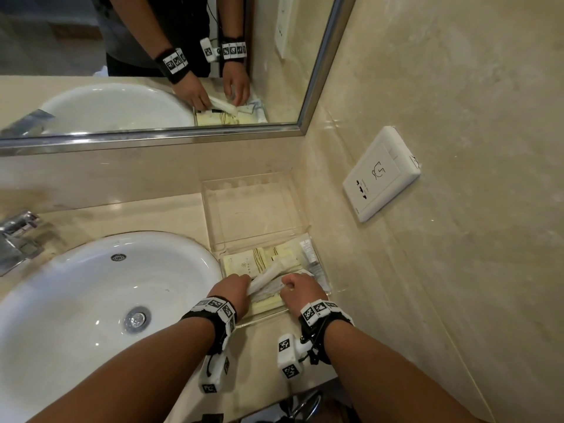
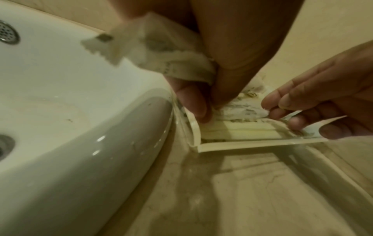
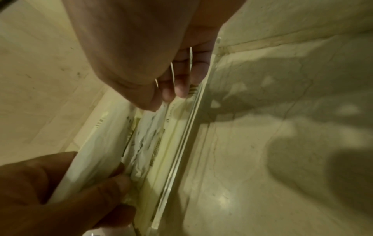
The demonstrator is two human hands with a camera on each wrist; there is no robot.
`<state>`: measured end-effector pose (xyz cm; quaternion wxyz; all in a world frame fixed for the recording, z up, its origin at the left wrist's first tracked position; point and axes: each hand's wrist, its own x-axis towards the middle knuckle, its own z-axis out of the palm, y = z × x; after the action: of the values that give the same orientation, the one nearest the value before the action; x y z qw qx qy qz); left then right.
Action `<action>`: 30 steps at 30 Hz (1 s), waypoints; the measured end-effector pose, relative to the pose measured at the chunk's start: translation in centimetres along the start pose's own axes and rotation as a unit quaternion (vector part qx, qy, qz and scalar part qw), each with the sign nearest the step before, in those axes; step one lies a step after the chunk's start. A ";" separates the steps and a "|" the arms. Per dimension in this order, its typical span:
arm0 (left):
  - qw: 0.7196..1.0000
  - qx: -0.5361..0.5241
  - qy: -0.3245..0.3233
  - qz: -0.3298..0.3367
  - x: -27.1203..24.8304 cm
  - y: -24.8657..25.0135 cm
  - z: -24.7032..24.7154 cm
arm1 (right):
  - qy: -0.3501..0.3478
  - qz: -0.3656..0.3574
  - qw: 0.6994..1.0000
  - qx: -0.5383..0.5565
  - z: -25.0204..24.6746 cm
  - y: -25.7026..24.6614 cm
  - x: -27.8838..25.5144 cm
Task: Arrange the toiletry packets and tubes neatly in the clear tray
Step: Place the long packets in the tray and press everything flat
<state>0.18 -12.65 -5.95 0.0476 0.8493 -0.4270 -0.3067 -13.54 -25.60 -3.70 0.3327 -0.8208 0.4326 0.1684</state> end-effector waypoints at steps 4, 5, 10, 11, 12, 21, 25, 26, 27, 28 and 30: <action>1.000 -0.009 0.007 0.021 -0.4 -0.2 -0.6 | 0.005 -0.001 1.000 0.007 -0.3 -0.1 -0.1; 0.999 -0.012 0.011 0.028 -0.5 -0.2 -0.8 | 0.017 0.002 1.000 0.017 -0.4 -0.2 -0.3; 0.997 -0.040 0.035 0.049 -1.1 0.1 -1.9 | 0.093 0.027 0.985 0.144 -0.6 -1.2 -0.7; 0.997 -0.049 0.040 0.054 -1.1 0.2 -2.0 | 0.098 0.040 0.975 0.194 -0.7 -1.6 -0.8; 0.995 -0.058 0.044 0.062 -1.1 0.4 -2.1 | 0.097 0.053 0.962 0.249 -0.7 -1.9 -0.8; 0.986 -0.111 0.029 0.120 -2.0 1.9 -2.8 | 0.092 0.122 0.873 0.463 -1.7 -2.7 -0.7; 0.991 -0.106 0.037 0.073 -2.6 -0.1 -2.7 | 0.123 0.168 0.836 0.508 -2.4 -1.6 -0.2; 0.991 -0.110 0.040 0.065 -2.7 -0.7 -2.7 | 0.125 0.175 0.827 0.520 -2.5 -1.4 0.0; 0.991 -0.109 0.041 0.061 -2.8 -1.2 -2.7 | 0.126 0.181 0.820 0.528 -2.6 -1.3 -0.1; 0.991 -0.108 0.043 0.060 -2.8 -1.5 -2.7 | 0.128 0.184 0.816 0.534 -2.6 -1.2 0.0; 0.991 -0.110 0.045 0.053 -2.9 -1.7 -2.8 | 0.127 0.187 0.815 0.533 -2.4 -1.0 0.0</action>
<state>1.69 -9.88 -2.86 0.1762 0.8281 -0.4320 -0.3109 -12.73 -26.87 -1.55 0.6220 -0.4321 0.6387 -0.1356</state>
